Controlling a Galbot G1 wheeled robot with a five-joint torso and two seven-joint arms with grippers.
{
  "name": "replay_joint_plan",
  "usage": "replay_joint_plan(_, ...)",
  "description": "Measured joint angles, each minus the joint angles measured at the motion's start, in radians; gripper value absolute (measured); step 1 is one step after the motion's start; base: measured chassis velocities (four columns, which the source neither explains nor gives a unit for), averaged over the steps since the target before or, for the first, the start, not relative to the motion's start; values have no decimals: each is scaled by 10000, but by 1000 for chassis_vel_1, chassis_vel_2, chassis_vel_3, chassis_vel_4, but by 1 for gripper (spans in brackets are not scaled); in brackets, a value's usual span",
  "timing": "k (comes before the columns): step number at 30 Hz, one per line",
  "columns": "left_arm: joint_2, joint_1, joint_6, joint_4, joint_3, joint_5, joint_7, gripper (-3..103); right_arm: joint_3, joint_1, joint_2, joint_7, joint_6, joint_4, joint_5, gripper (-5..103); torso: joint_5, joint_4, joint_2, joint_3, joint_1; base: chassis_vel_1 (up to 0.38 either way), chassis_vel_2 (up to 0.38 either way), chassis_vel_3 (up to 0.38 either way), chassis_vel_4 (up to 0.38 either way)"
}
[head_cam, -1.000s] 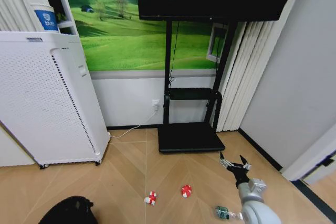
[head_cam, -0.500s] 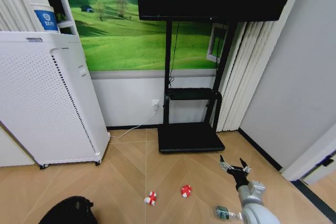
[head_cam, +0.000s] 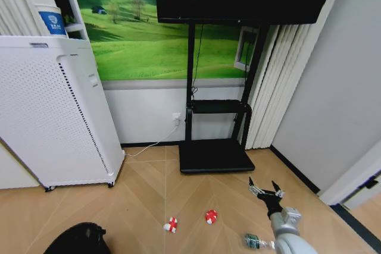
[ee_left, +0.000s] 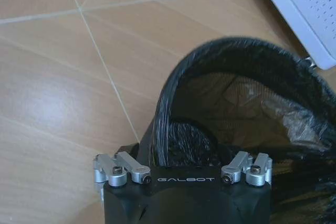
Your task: Pick up the trash bin and place the garbage on the floor into it.
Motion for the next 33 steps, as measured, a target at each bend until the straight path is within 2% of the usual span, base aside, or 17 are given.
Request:
replay_joint_plan(2, -42, -7, -510, 240, 174, 123, 149, 74, -55, -37, 82, -17, -17, 76, -49, 100, 20, 7, 3, 0, 0, 0, 0, 0, 0)
replay_joint_plan(3, -42, -7, -510, 240, 174, 123, 149, 74, -55, -37, 82, -17, -17, 76, -49, 100, 20, 7, 3, 0, 0, 0, 0, 0, 0)
replay_joint_plan(5, -65, 72, -804, 365, 200, 243, 518, 63, -64, -92, 117, -29, 10, 31, -166, 100, 19, 6, 6, -1, 0, 0, 0, 0, 0)
replay_joint_plan(6, -65, 72, -804, 365, 200, 243, 518, 63, -64, -92, 117, -29, 10, 31, -166, 100, 19, 6, 6, -1, 0, 0, 0, 0, 0)
replay_joint_plan(11, 10, 231, -964, 455, 117, 255, 961, 41, -176, -264, 194, -78, 142, -29, -413, 100, 0, 4, 5, 2, 0, 0, 0, 0, 0)
replay_joint_plan(13, 12, 238, -975, 458, 100, 256, 997, 41, -213, -271, 218, -81, 148, -29, -442, 100, -3, 4, 5, 3, 0, 0, 0, 0, 0)
replay_joint_plan(14, 11, 243, -981, 448, 85, 268, 1030, 30, -271, -284, 254, -86, 157, -29, -493, 100, -6, 4, 5, 3, 1, 0, 0, 0, 0)
replay_joint_plan(15, 11, 243, -981, 448, 85, 268, 1030, 30, -271, -284, 254, -86, 157, -29, -493, 100, -6, 4, 5, 3, 1, 0, 0, 0, 0)
replay_joint_plan(17, -4, 242, -999, 442, 72, 370, 1117, 20, -320, -291, 277, -96, 177, -46, -531, 100, -9, 3, 4, 5, 2, 0, 0, 0, 0)
replay_joint_plan(21, -7, 235, -1029, 432, 66, 486, 1188, 9, -315, -292, 270, -98, 201, -93, -532, 100, -5, 3, 4, 5, 2, 0, 0, 0, 0)
replay_joint_plan(23, -7, 234, -1193, 440, 60, 943, 1535, 2, -276, -288, 252, -99, 251, -185, -532, 100, -9, 2, 4, 5, 2, 0, 0, 0, 0)
replay_joint_plan(24, -7, 234, -1193, 440, 60, 943, 1535, 2, -276, -288, 252, -99, 251, -185, -532, 100, -9, 2, 4, 5, 2, 0, 0, 0, 0)
replay_joint_plan(26, 12, 260, -1547, 532, -108, 2007, 2175, 2, -253, -259, 245, -129, 311, -332, -559, 100, 0, 3, 4, 6, 3, 0, 0, 0, 0)
replay_joint_plan(27, 12, 260, -1547, 532, -108, 2007, 2175, 2, -253, -259, 245, -129, 311, -332, -559, 100, 0, 3, 4, 6, 3, 0, 0, 0, 0)
replay_joint_plan(28, 52, 284, -1837, 596, -268, 2813, 2721, 2, -259, -215, 238, -158, 334, -427, -578, 100, -2, 4, 4, 5, 3, 0, 0, 0, 0)
replay_joint_plan(29, 52, 284, -1837, 596, -268, 2813, 2721, 2, -259, -215, 238, -158, 334, -427, -578, 100, -2, 4, 4, 5, 3, 0, 0, 0, 0)
replay_joint_plan(33, 150, 302, -2285, 708, -596, 3984, 3381, 2, -347, -79, 209, -179, 336, -659, -623, 100, 2, 2, 6, 5, 2, 0, 0, 0, 0)
